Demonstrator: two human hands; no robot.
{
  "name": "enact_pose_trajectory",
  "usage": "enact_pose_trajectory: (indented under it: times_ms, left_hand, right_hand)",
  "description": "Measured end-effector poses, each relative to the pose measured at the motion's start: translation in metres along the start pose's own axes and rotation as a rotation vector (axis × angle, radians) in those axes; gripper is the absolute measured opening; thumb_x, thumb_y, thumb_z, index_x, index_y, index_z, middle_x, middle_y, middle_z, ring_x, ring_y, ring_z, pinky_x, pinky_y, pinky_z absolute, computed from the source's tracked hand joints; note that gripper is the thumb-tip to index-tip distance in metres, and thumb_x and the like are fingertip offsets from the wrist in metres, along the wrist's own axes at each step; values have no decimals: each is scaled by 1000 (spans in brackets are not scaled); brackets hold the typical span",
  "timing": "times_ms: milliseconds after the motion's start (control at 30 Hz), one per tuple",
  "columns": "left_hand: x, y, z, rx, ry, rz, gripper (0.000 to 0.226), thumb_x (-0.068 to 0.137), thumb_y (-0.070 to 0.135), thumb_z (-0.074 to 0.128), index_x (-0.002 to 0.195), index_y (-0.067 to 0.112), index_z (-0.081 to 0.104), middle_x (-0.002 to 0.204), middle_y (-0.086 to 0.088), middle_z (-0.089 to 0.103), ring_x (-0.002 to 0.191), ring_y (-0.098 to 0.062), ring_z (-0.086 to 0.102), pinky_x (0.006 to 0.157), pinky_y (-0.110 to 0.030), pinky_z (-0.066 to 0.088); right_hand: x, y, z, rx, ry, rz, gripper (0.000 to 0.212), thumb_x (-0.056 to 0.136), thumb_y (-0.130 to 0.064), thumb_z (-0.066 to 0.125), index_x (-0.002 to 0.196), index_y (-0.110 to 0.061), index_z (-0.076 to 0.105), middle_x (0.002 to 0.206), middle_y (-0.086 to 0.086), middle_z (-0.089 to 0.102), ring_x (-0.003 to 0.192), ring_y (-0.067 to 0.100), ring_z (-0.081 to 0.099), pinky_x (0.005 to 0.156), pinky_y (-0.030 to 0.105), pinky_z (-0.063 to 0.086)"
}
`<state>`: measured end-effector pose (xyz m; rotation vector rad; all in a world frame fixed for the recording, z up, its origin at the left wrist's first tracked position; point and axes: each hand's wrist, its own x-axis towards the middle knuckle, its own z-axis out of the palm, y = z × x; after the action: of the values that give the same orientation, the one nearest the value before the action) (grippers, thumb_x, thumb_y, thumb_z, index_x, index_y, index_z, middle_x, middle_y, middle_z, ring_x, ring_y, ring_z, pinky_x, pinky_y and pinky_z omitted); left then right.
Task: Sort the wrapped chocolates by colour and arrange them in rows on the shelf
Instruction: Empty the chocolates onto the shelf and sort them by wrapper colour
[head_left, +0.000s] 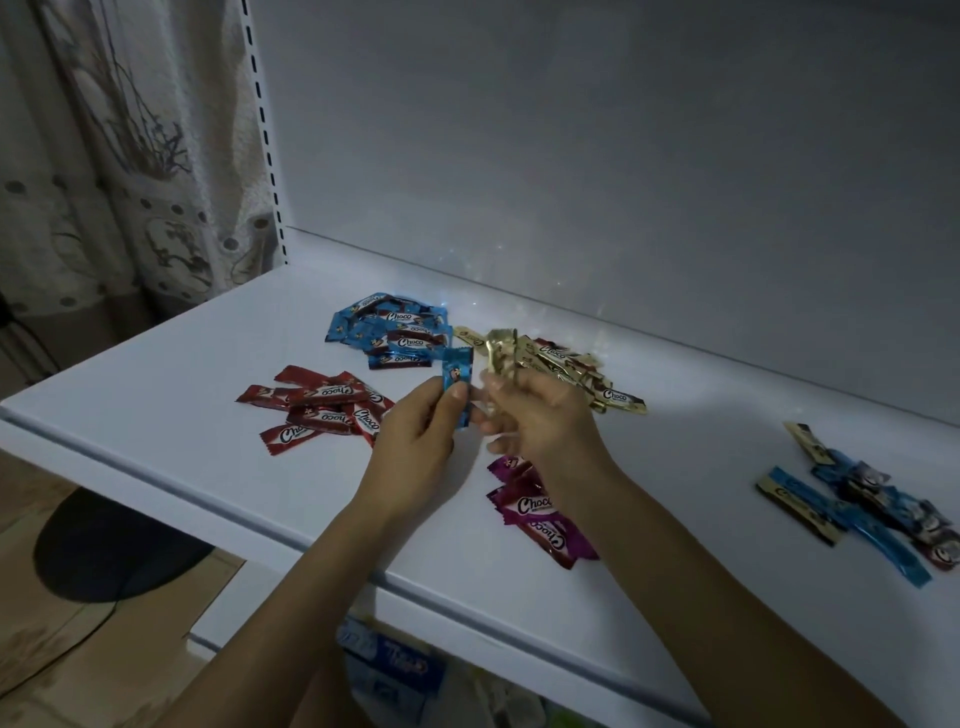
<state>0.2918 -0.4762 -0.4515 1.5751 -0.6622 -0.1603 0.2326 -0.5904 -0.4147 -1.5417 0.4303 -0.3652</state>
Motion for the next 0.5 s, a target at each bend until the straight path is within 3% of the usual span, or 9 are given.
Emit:
enact_pose_trajectory:
  times_ms: [133,200,267,333,500]
  left_hand:
    - [4,-5,0,70,54,-48,33,102,31,42,94,11,67,74,8,60,58,3,47,61,-25,36]
    - [4,-5,0,64,77,-58,34,101,34,42,95,12,67,70,5,54,58,0,42,61,-27,35]
    - [5,-4,0,41,95,-85,36,101,39,40,95,15,66,67,2,47,58,-3,39,59,-28,33]
    - [5,-4,1,10,111,-126,38,102,42,37,96,16,65,65,4,44,58,-4,38,57,-26,32]
    - [3,3,1,24,114,-137,33,102,41,38,96,27,67,78,10,56,75,-6,49,65,-25,37]
  right_hand:
    - [37,2,-31,-411,275,-222,10,95,-24,55,96,-23,66,80,-3,68,66,15,62,61,29,49]
    - [58,6,-50,-613,368,-236,12,92,-34,60,99,-25,64,81,-2,70,75,19,65,73,34,50]
    - [77,10,-63,-644,413,-222,15,87,-42,63,91,-29,59,81,-4,70,81,20,67,85,41,49]
    - [90,15,-69,-743,426,-221,13,88,-40,63,86,-27,60,79,-7,67,86,21,65,94,40,43]
    - [104,21,-77,-1055,461,-216,15,89,-40,60,92,-27,67,99,-1,68,99,22,59,85,34,31]
